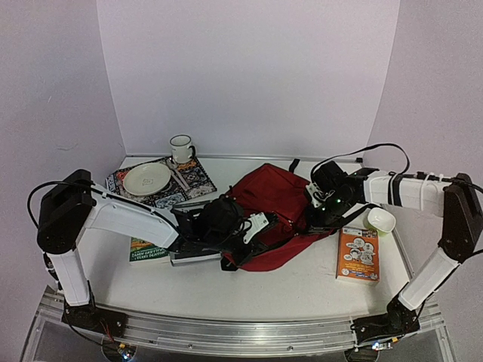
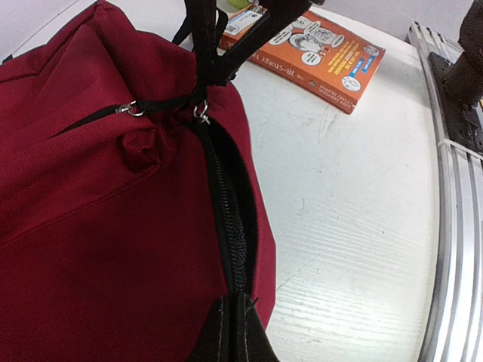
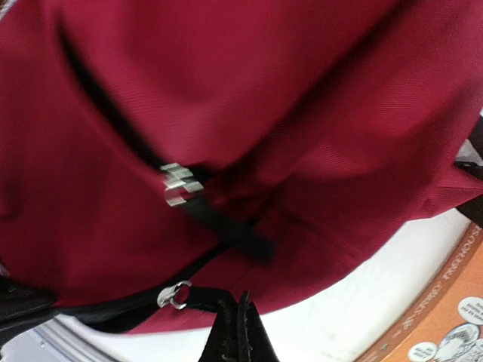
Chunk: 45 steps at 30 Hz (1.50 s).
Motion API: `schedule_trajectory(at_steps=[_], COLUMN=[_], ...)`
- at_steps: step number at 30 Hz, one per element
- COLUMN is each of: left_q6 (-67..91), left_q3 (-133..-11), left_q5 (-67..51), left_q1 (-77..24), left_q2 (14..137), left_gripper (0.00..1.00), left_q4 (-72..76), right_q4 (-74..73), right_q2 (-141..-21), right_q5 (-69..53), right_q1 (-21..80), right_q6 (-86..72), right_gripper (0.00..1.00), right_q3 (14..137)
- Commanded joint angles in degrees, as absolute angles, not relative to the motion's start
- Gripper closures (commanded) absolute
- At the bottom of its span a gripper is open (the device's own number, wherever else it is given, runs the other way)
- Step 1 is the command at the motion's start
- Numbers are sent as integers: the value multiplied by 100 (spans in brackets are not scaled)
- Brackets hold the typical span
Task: Pack the student bag
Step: Unzip the largest pocket of the student bag, then pass from the left arm to the right
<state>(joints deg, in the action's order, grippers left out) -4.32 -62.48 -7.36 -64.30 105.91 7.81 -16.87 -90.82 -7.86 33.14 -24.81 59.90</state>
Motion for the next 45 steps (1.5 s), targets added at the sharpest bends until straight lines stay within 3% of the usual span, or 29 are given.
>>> schedule_trajectory(at_steps=[1,9,15,23,31,41,43,45], left_q6=[-302,-96,299,-113,-948,-1337,-1324,-1258], left_q3=[-5963,-5846,-6243,-6861,-7500,-8095,-8175,-8228], left_q5=[-548,-573,-527,-205,45,-296,-281,-275], left_q1=[-6490,-6492,-6485,-6486,-6474,-6477,-6478,-6471], left_q2=[10226,10013,10018,10026,10203,10441,10504,10505], left_gripper=[100,100,100,100,100,100,100,98], left_q4=[743,843,836,548,274,-158,-234,-289], right_q4=[-2290,-2463,-2087,-1346,38,1229,1358,1414], right_q2=[-9455,-9766,-9329,-7924,-7667,-7888,-7944,-8062], right_q5=[-74,527,-236,-832,-1479,-1151,-1136,-1181], right_q1=[2946,2578,2892,3342,3924,4104,4104,4104], right_q6=[-2083,-1814,-1501,-1131,-225,871,874,859], right_gripper=[100,100,96,50,32,30,37,52], right_q3=[6125,6511,6476,5653,5019,4866,4903,4990])
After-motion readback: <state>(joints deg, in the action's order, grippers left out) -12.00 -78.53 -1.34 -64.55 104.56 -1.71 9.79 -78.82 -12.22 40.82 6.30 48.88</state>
